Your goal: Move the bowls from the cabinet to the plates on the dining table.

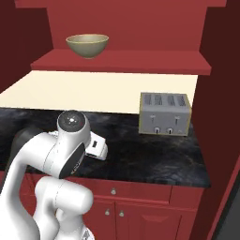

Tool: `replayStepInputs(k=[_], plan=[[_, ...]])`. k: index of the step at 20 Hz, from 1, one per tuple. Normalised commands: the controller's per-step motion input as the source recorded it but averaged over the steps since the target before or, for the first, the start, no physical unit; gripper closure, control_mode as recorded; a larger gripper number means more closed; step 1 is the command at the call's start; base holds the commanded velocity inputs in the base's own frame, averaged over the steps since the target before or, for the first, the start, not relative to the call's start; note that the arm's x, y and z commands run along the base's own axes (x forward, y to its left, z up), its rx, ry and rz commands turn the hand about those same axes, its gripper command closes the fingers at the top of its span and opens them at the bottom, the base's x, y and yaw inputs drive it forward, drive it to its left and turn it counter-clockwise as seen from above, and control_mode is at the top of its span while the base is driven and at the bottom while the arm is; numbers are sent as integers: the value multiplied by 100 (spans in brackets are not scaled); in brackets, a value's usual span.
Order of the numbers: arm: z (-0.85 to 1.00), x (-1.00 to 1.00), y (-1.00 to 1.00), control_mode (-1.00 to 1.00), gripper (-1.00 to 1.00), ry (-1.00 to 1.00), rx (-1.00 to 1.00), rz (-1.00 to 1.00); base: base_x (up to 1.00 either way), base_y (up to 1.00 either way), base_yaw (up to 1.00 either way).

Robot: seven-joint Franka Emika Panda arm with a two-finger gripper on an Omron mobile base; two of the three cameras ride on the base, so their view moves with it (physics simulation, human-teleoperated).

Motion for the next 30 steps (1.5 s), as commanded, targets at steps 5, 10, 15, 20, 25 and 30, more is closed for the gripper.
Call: replayStepInputs(k=[5,10,15,20,25,30], plan=[[0,0,0,100,-100,0,0,0,49,-26,2],[0,0,0,100,-100,0,0,0,37,-29,2],[0,0,0,100,-100,0,0,0,30,-34,2],[0,0,0,100,-100,0,0,0,26,-24,2],[0,0,0,100,-100,0,0,0,15,0,0],[0,0,0,100,-100,0,0,0,59,0,1]])
